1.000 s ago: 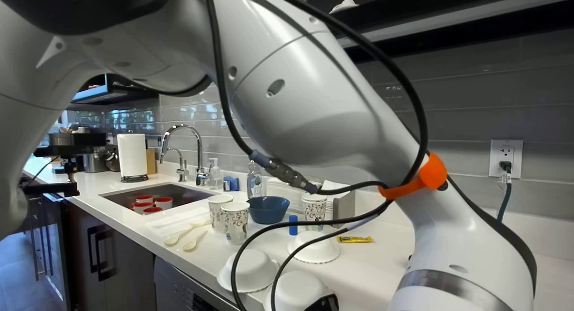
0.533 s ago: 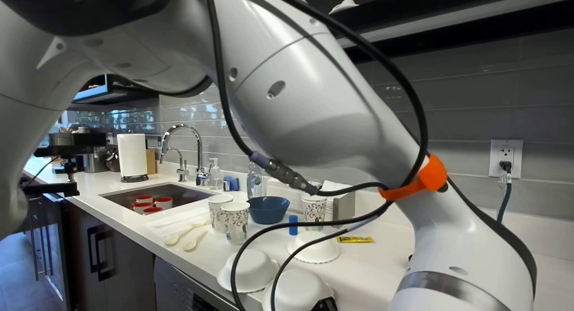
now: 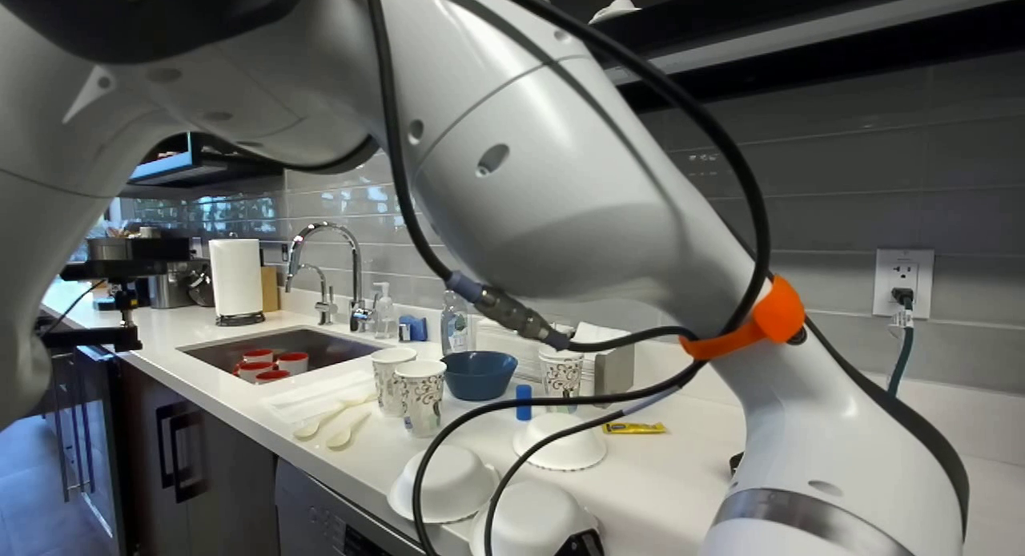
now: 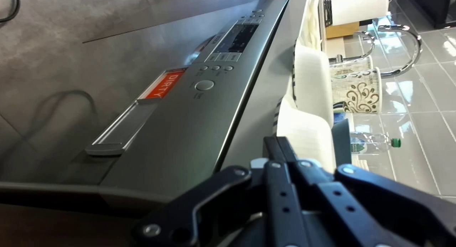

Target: Stack up the white bowls on the counter

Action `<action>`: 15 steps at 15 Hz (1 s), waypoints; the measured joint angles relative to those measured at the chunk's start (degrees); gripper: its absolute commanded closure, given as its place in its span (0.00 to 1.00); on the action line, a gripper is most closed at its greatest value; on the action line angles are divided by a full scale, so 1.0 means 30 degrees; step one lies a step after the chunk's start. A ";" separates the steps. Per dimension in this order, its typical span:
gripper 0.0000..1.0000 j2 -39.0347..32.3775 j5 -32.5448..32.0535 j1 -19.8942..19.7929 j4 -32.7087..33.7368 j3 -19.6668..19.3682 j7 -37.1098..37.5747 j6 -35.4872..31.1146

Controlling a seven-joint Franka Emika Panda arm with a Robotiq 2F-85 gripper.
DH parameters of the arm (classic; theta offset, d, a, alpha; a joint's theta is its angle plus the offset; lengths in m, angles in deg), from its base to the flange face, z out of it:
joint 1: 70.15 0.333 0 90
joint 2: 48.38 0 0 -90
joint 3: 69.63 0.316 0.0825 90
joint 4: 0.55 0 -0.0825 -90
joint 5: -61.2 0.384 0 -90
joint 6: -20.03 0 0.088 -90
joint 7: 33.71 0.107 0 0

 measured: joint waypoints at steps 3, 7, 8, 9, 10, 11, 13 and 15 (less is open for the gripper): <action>1.00 0.0000 0.0136 -0.0167 0.0116 0.0067 -0.0318 0.0315; 1.00 0.0002 0.0192 -0.0324 0.0333 0.0103 -0.0890 0.0775; 1.00 0.0002 0.0201 -0.0349 0.0382 0.0103 -0.1021 0.0900; 1.00 0.0002 0.0206 -0.0374 0.0434 0.0103 -0.1161 0.1036; 1.00 0.0003 0.0219 -0.0400 0.0475 0.0104 -0.1280 0.1174; 1.00 0.0006 0.0235 -0.0421 0.0505 0.0105 -0.1432 0.1312; 1.00 0.0045 0.0331 -0.0429 0.0551 0.0120 -0.1699 0.1596; 1.00 0.0183 0.0415 -0.0425 0.0596 0.0180 -0.2000 0.1967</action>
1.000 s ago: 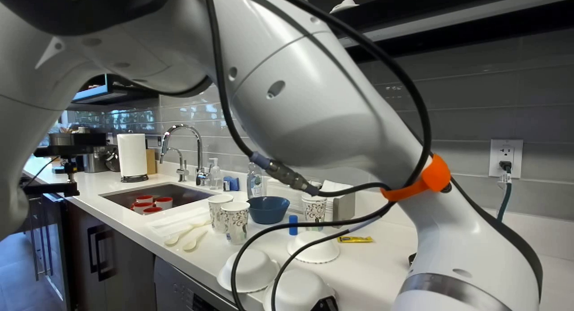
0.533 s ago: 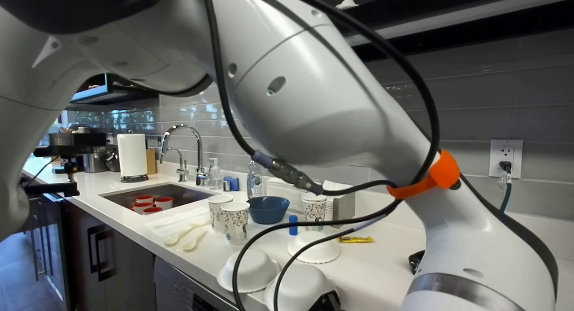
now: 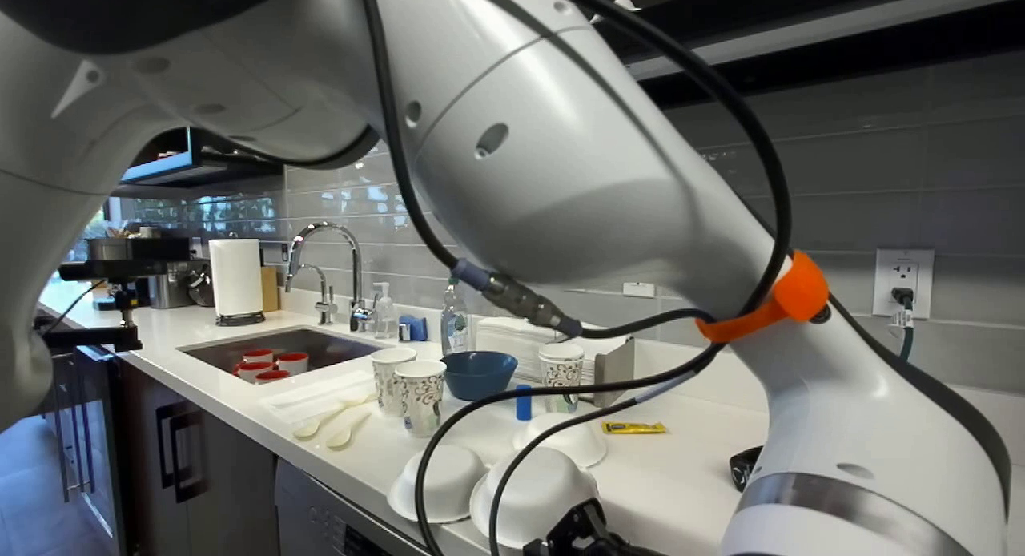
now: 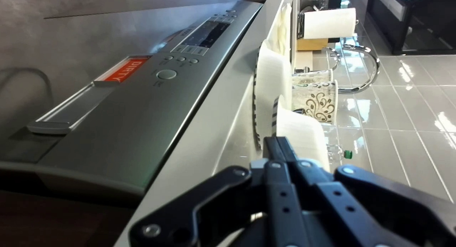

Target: Stack up the white bowls on the counter

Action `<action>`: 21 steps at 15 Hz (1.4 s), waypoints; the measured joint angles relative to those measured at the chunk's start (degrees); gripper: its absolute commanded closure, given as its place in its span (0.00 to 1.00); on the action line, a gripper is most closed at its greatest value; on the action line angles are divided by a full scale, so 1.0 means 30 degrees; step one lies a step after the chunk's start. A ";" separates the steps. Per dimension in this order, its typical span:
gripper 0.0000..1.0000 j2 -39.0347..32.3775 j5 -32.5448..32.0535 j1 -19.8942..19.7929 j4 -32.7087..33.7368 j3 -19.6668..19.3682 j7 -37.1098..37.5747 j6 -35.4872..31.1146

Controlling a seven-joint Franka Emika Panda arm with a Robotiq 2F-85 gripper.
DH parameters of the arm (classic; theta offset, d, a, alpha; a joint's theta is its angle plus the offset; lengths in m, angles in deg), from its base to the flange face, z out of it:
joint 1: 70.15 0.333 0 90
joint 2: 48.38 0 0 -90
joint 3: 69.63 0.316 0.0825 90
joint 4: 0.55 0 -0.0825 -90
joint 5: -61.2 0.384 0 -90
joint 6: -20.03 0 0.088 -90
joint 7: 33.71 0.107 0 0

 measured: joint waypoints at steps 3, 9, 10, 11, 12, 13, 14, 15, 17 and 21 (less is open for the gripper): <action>1.00 0.0483 0.0027 0.0106 0.0055 0.0169 -0.0279 0.0411; 1.00 0.1630 0.0370 0.1015 0.0114 0.0461 -0.0133 0.0484; 1.00 0.1742 0.0500 0.1259 0.0138 0.0475 -0.0004 0.0483; 1.00 0.1822 0.0633 0.1503 0.0175 0.0490 0.0173 0.0478; 1.00 0.1877 0.0850 0.1764 0.0241 0.0499 0.0466 0.0476; 1.00 0.1900 0.1115 0.2044 0.0344 0.0502 0.0852 0.0405; 1.00 0.1907 0.1337 0.2320 0.0472 0.0500 0.1262 0.0309; 1.00 0.1907 0.1576 0.2587 0.0616 0.0498 0.1728 0.0181; 1.00 0.1907 0.1993 0.3100 0.0921 0.0494 0.2737 -0.0126; 0.99 0.1901 0.2108 0.3859 0.1458 0.0506 0.3990 -0.0690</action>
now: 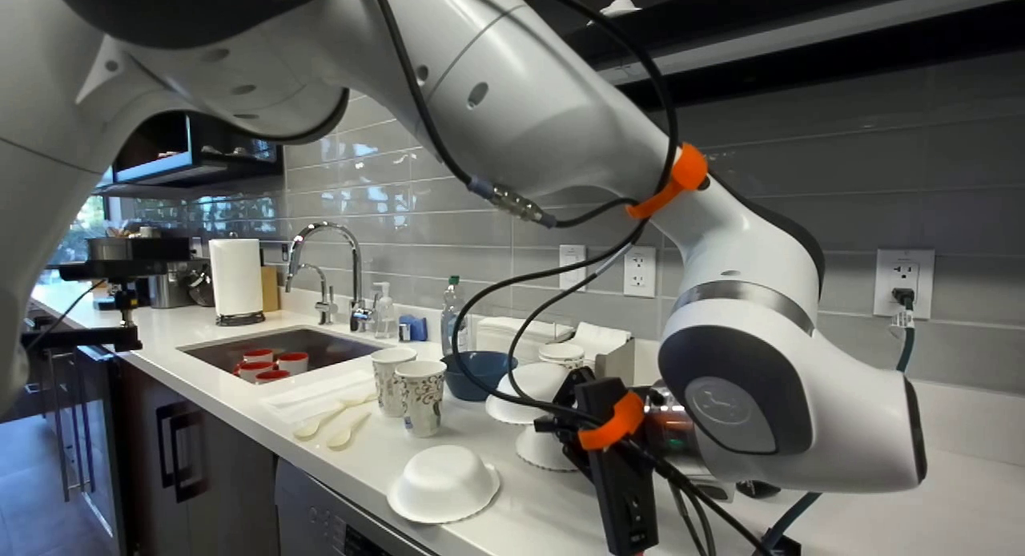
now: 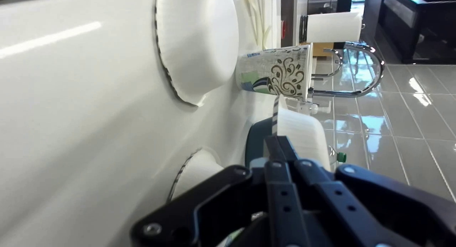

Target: Stack up the white bowls on the counter

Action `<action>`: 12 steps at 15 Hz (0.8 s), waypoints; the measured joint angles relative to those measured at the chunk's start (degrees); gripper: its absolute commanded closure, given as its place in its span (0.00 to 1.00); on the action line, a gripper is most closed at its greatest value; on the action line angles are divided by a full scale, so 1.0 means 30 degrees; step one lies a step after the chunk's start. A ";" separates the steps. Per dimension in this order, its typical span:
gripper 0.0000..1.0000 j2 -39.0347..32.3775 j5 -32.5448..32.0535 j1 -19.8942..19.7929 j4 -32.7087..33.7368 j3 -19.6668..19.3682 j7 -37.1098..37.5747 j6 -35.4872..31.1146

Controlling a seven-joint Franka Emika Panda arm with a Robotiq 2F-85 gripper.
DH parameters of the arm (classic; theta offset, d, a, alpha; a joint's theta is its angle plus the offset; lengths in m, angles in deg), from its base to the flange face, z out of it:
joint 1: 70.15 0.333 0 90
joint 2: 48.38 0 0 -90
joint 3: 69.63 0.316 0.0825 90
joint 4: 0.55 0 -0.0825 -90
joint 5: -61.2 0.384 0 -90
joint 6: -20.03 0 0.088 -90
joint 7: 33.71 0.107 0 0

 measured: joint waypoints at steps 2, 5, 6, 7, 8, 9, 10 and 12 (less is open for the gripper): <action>0.99 -0.0028 -0.0008 0.0013 -0.0003 -0.0047 -0.0001 0.0000; 0.99 -0.0038 -0.0008 -0.0034 -0.0003 -0.0107 -0.0004 0.0000; 0.99 -0.0038 -0.0008 -0.0034 -0.0003 -0.0106 -0.0004 0.0000; 1.00 -0.0038 -0.0008 -0.0032 -0.0003 -0.0106 -0.0004 0.0000; 1.00 -0.0038 -0.0008 -0.0034 -0.0003 -0.0106 -0.0004 0.0000; 1.00 -0.0039 -0.0009 -0.0033 -0.0003 -0.0109 -0.0004 0.0000; 1.00 -0.0042 -0.0009 -0.0031 -0.0003 -0.0109 0.0049 0.0000; 1.00 -0.0055 -0.0009 0.0006 0.0005 -0.0109 0.0369 -0.0082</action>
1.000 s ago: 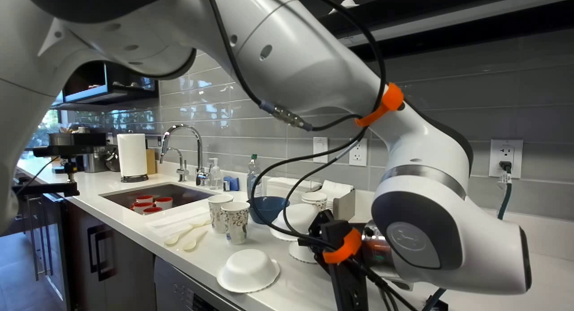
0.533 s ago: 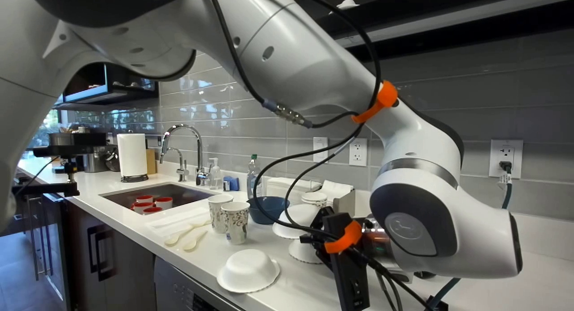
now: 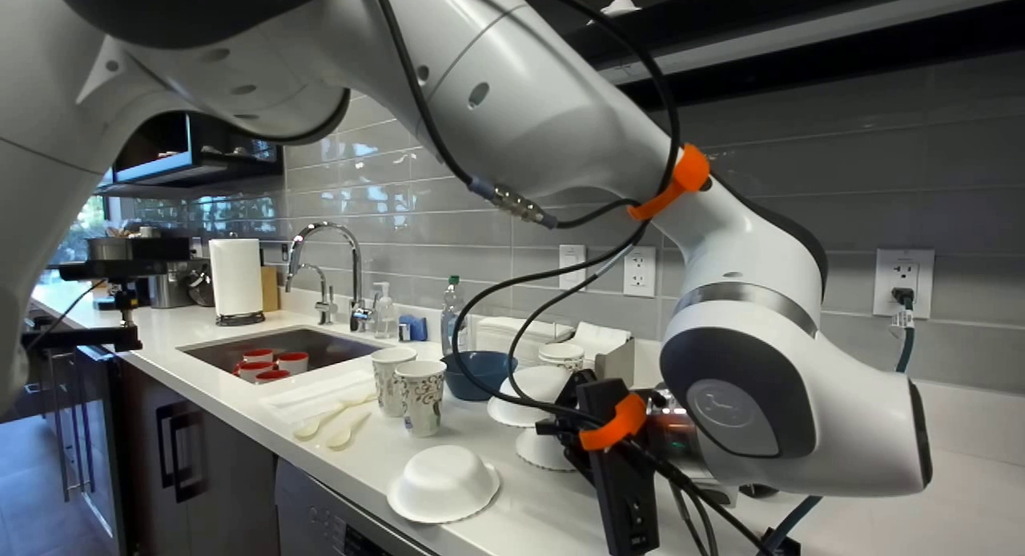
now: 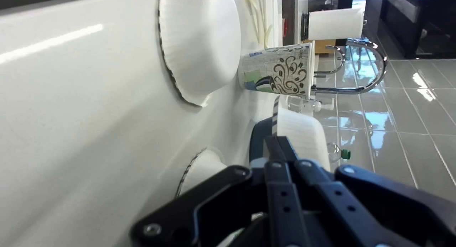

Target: Stack up the white bowls on the counter

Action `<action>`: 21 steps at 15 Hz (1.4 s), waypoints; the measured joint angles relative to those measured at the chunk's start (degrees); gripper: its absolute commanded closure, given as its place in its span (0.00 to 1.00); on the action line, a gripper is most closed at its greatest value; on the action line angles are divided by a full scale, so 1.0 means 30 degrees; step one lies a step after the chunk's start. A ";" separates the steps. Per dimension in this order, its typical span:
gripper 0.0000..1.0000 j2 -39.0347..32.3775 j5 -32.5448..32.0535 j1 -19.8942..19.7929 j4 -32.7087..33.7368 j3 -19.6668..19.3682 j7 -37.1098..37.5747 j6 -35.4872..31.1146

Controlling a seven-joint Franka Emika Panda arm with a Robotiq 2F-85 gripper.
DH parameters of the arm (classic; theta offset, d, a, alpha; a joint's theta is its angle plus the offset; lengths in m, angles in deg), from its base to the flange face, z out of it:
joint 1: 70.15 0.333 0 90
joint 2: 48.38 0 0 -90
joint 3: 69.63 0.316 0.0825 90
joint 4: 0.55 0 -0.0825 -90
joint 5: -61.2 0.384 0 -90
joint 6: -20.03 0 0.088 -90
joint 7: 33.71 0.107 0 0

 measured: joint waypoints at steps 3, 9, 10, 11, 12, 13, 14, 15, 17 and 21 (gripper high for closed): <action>1.00 -0.0013 0.0000 0.0150 0.0124 0.0021 0.0931 -0.0602; 1.00 -0.0284 0.0000 0.0548 0.0531 0.0221 0.2628 -0.1442; 1.00 -0.0377 0.0000 0.0596 0.0663 0.0295 0.2857 -0.1461; 1.00 -0.0466 0.0000 0.0652 0.0777 0.0358 0.3081 -0.1501; 1.00 -0.0551 0.0000 0.0714 0.0881 0.0409 0.3295 -0.1557; 1.00 -0.0636 0.0000 0.0776 0.0967 0.0458 0.3465 -0.1601; 1.00 -0.0743 0.0000 0.0820 0.1077 0.0520 0.3645 -0.1661; 1.00 -0.0857 0.0000 0.0854 0.1187 0.0579 0.3803 -0.1723; 1.00 -0.1051 0.0000 0.0879 0.1380 0.0723 0.4069 -0.1899; 1.00 -0.1300 0.0001 0.0931 0.1775 0.0915 0.4692 -0.2420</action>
